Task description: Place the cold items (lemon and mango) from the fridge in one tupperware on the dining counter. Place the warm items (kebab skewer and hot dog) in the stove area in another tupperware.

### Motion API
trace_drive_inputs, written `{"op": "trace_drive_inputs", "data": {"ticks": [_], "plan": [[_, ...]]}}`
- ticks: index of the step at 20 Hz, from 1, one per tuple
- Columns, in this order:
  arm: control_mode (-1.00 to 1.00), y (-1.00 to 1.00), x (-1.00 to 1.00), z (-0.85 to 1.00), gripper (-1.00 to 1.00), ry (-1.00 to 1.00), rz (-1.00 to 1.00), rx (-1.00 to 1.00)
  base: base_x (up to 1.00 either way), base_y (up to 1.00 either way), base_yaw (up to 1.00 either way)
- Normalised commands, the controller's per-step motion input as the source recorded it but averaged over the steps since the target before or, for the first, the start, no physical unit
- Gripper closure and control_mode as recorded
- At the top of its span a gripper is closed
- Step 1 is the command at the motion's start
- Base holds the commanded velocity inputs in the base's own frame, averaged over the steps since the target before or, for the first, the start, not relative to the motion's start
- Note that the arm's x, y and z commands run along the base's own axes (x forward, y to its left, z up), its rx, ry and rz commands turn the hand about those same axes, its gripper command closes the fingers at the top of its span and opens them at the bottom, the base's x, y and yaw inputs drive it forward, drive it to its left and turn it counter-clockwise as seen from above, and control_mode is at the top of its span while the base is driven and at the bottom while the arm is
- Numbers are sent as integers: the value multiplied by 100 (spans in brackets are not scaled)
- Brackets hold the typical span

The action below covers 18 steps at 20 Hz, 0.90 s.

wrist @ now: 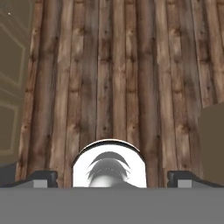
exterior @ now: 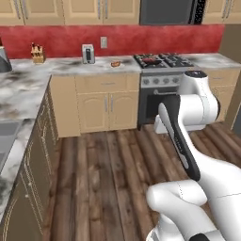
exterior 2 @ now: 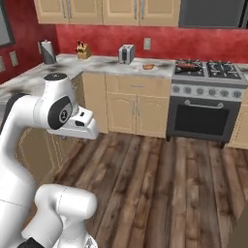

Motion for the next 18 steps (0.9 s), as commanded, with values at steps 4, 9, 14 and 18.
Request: {"op": "trace_drive_inputs", "data": {"ticks": [4,9,14,18], "plan": [[100,0,0,0,-100,0,0,0,100,0,-13],[100,0,0,0,-100,0,0,0,100,-1,-22],[100,0,0,0,-100,0,0,0,100,0,-21],[100,0,0,0,-100,0,0,0,100,0,-18]]}}
